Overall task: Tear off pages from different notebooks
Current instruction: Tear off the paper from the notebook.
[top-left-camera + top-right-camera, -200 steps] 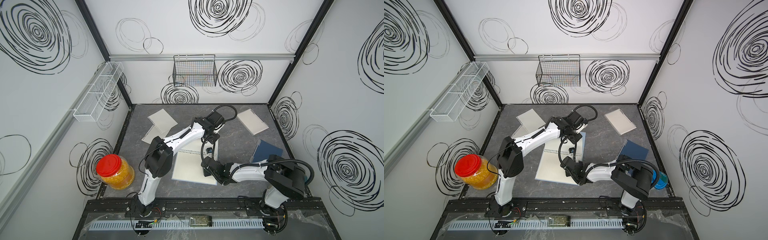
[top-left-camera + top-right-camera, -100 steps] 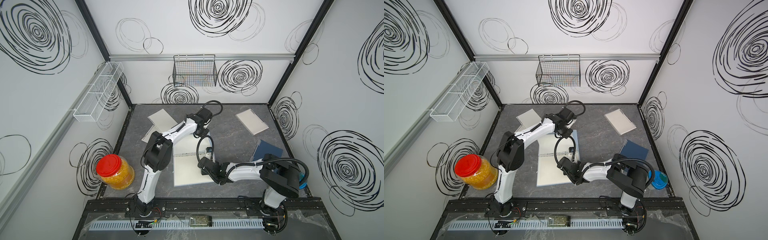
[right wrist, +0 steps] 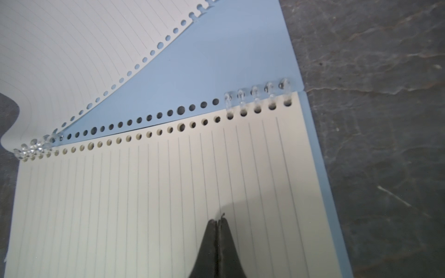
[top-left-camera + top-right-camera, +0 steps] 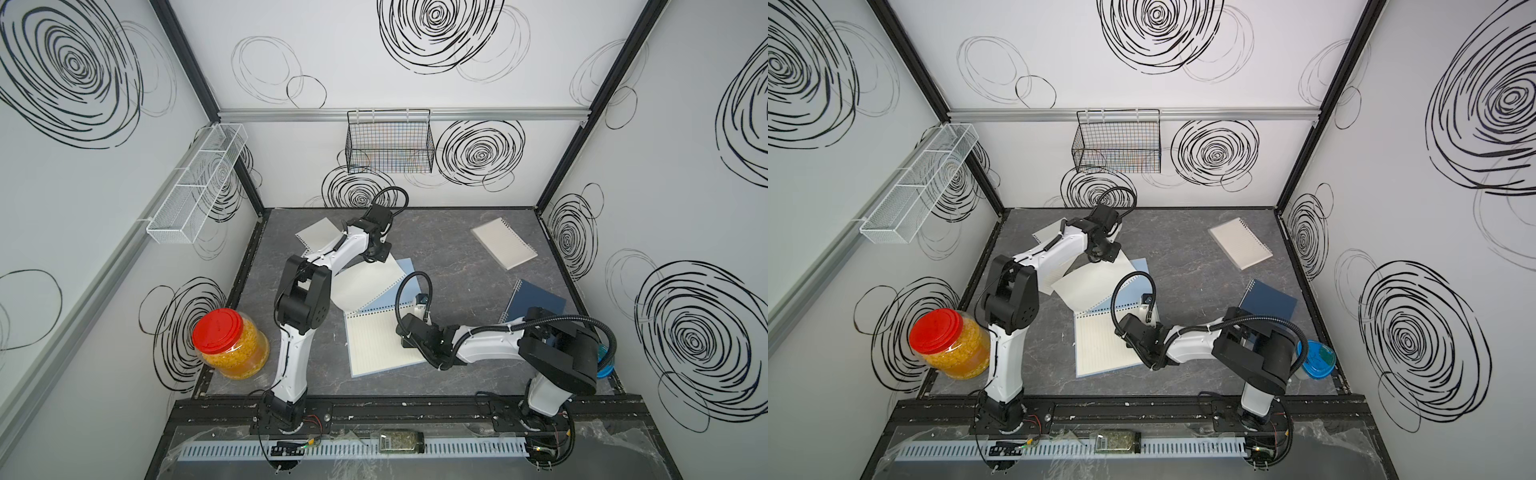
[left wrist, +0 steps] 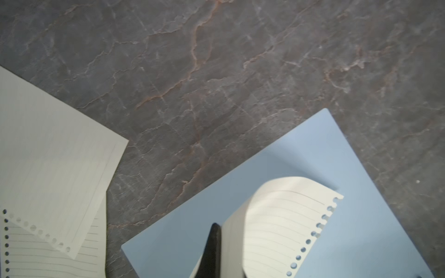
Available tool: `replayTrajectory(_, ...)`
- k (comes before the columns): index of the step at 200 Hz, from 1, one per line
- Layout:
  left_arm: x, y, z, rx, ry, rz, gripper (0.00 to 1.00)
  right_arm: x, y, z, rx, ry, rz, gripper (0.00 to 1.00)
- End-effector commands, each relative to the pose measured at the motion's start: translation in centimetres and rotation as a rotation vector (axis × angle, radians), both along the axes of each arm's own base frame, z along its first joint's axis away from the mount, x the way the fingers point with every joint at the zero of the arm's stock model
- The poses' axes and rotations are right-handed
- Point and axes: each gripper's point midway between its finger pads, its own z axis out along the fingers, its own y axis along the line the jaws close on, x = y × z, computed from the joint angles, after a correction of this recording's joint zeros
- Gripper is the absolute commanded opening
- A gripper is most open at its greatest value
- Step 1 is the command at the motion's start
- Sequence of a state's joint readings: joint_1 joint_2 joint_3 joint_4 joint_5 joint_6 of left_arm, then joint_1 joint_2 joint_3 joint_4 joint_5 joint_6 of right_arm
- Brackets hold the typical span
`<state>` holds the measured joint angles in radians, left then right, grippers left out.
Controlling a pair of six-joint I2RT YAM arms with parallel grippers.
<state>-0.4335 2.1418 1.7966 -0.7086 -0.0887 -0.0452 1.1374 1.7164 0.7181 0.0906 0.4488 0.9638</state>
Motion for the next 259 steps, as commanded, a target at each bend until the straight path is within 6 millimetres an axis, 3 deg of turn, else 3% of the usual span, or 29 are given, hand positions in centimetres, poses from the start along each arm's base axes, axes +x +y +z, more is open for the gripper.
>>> replayTrajectory(1, 0.4, -0.8, 2.8, -0.045, -0.062, -0.008, 0.0, -5.6, -8.7, -7.7, -0.303, 0.291, -0.022, 0.0)
replayTrajectory(16, 0.4, -1.2, 2.9, -0.009, -0.07, -0.017, 0.0, -5.6, -9.5, -7.8, -0.296, 0.301, -0.042, 0.0)
replayTrajectory(40, 0.7, 0.4, 3.2, 0.049, -0.083, 0.016, 0.0, -5.8, -10.7, -7.9, -0.292, 0.318, -0.073, 0.0)
replayTrajectory(57, 0.7, 0.3, 4.0, 0.021, -0.09, 0.015, 0.0, -6.1, -12.3, -8.2, -0.303, 0.346, -0.122, 0.0)
replayTrajectory(75, 0.0, -1.3, 4.8, -0.007, -0.099, -0.026, 0.0, -6.3, -13.4, -8.2, -0.288, 0.352, -0.154, 0.0)
replayTrajectory(114, -2.7, -7.6, 5.0, -0.119, -0.083, -0.168, 0.0, -4.5, -14.4, -5.9, -0.253, 0.296, -0.187, 0.01)
replayTrajectory(150, -4.0, -11.5, 4.9, -0.14, -0.073, -0.234, 0.0, -1.9, -12.7, -1.4, -0.213, 0.17, -0.118, 0.07)
replayTrajectory(172, -4.5, -12.8, 5.0, -0.134, -0.071, -0.26, 0.0, -1.3, -10.1, 0.9, -0.155, 0.104, -0.02, 0.18)
replayTrajectory(185, -4.8, -13.4, 5.1, -0.141, -0.072, -0.27, 0.0, -1.3, -8.5, 1.5, -0.133, 0.092, 0.038, 0.2)
replayTrajectory(225, -5.9, -15.1, 5.5, -0.17, -0.066, -0.307, 0.0, -0.9, -5.7, 0.2, -0.192, 0.107, 0.113, 0.18)
replayTrajectory(259, -5.7, -14.1, 5.5, -0.11, -0.08, -0.3, 0.0, -1.1, -7.3, -2.3, -0.301, 0.192, 0.028, 0.12)
